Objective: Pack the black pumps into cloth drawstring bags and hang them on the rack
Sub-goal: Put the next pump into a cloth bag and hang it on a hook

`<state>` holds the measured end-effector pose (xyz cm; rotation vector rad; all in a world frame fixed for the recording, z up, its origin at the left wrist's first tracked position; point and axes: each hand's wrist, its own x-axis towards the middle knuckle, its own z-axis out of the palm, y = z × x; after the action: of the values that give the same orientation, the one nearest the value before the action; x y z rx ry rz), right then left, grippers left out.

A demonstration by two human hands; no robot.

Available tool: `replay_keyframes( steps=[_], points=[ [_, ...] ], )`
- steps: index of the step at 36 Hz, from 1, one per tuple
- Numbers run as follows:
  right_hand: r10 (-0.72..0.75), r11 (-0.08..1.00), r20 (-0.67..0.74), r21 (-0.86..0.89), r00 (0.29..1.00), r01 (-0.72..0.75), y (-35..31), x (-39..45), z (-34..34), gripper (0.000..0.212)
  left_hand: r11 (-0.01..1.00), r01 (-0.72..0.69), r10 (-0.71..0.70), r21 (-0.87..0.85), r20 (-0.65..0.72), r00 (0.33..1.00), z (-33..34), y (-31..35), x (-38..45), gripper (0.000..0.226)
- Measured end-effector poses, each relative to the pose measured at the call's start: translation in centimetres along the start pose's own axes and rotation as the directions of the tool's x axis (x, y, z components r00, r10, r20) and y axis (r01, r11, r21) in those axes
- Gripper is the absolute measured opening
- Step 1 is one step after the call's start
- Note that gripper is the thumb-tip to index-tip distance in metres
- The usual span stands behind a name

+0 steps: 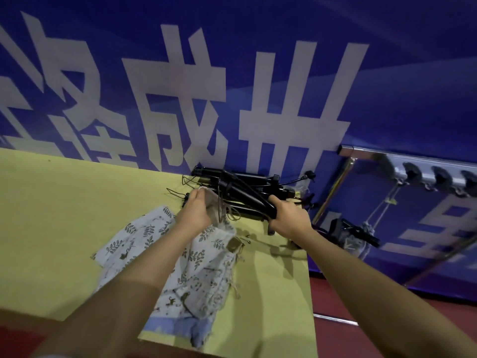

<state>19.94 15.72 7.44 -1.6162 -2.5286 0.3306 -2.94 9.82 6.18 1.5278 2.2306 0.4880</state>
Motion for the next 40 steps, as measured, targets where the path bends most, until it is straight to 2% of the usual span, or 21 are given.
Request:
replay_keyframes(
  steps=[5,12,17,24,27,29,34,40],
  points=[
    [-0.067,0.991,0.041,-0.109,0.997,0.071,-0.4,-1.0,1.2,0.055,0.999,-0.036,0.036,-0.011,0.011,0.999,0.0,0.3,-0.9,0.083],
    [-0.135,0.965,0.038,-0.223,0.990,0.140,-0.9,-1.0,1.5,0.056,0.993,-0.031,0.033,0.110,-0.016,0.999,-0.3,0.1,-1.8,0.080],
    [-0.205,0.904,0.050,-0.373,0.977,0.209,-1.2,-1.1,1.4,0.052,0.978,-0.050,0.062,0.204,-0.057,0.996,-0.9,0.7,-2.6,0.084],
    [-0.324,0.821,0.061,-0.477,0.944,0.313,-3.4,-1.1,0.3,0.047,0.931,-0.214,0.203,0.297,0.068,0.977,-0.1,2.8,-3.7,0.079],
    [-0.475,0.738,-0.057,-0.569,0.878,0.362,-4.1,-1.0,-0.4,0.046,0.887,-0.276,0.275,0.370,0.056,0.960,0.3,3.4,-4.0,0.080],
    [-0.581,0.689,-0.118,-0.599,0.806,0.408,-4.3,-0.9,-0.6,0.046,0.871,-0.294,0.309,0.393,0.025,0.951,0.6,3.5,-4.1,0.076],
    [-0.729,0.620,-0.248,-0.633,0.637,0.463,-4.6,-0.1,-0.5,0.031,0.882,-0.260,0.307,0.393,-0.063,0.950,0.8,4.0,-3.9,0.044],
    [-0.751,0.658,-0.439,-0.568,0.494,0.495,-4.2,0.6,-0.7,0.034,0.980,-0.143,0.170,0.136,-0.222,0.960,0.4,2.9,-3.0,0.032]
  ],
)
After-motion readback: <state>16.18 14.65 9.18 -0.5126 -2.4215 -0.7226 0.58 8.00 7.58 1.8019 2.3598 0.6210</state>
